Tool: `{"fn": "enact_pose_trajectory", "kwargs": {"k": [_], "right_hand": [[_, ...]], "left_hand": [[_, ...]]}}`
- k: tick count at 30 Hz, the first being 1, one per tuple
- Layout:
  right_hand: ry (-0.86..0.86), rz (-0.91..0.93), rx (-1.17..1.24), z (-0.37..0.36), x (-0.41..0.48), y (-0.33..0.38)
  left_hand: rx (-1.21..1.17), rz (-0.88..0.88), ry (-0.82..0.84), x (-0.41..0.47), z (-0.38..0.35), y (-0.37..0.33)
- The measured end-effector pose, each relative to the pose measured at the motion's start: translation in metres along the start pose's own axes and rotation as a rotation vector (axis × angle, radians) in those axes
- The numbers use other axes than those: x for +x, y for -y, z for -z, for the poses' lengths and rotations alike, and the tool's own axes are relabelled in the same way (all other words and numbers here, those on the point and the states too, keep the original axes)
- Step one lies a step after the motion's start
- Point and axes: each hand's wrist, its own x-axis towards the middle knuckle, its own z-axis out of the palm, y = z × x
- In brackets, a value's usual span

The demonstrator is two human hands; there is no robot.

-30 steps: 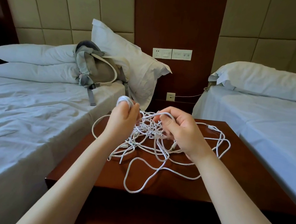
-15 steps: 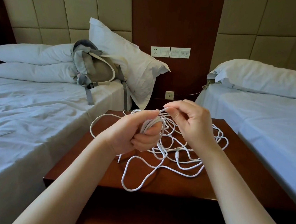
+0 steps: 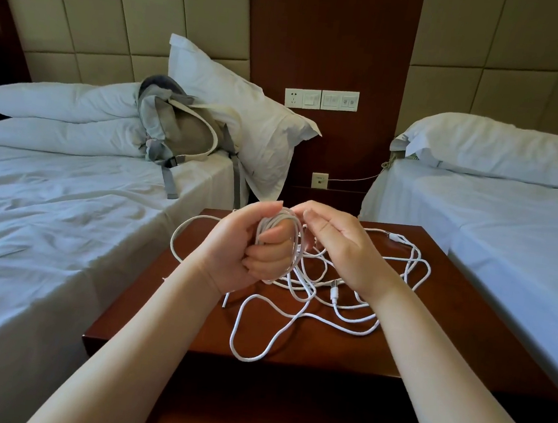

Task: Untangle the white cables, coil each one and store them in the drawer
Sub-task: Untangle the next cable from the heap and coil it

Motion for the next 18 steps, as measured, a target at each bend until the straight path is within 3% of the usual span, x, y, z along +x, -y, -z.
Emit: {"fn": "enact_pose_trajectory", "kwargs": {"k": [10,18], "right_hand": [[0.000,-0.028,-0.042,-0.015,0.001,-0.006],[-0.063,-0.085,-0.144,-0.014,0.000,-0.010]], "left_hand": [[-0.075,-0.053,-0.018,0.000,0.007,0.002],[0.382,-0.167,-0.894,0.014,-0.011,0.010]]}}
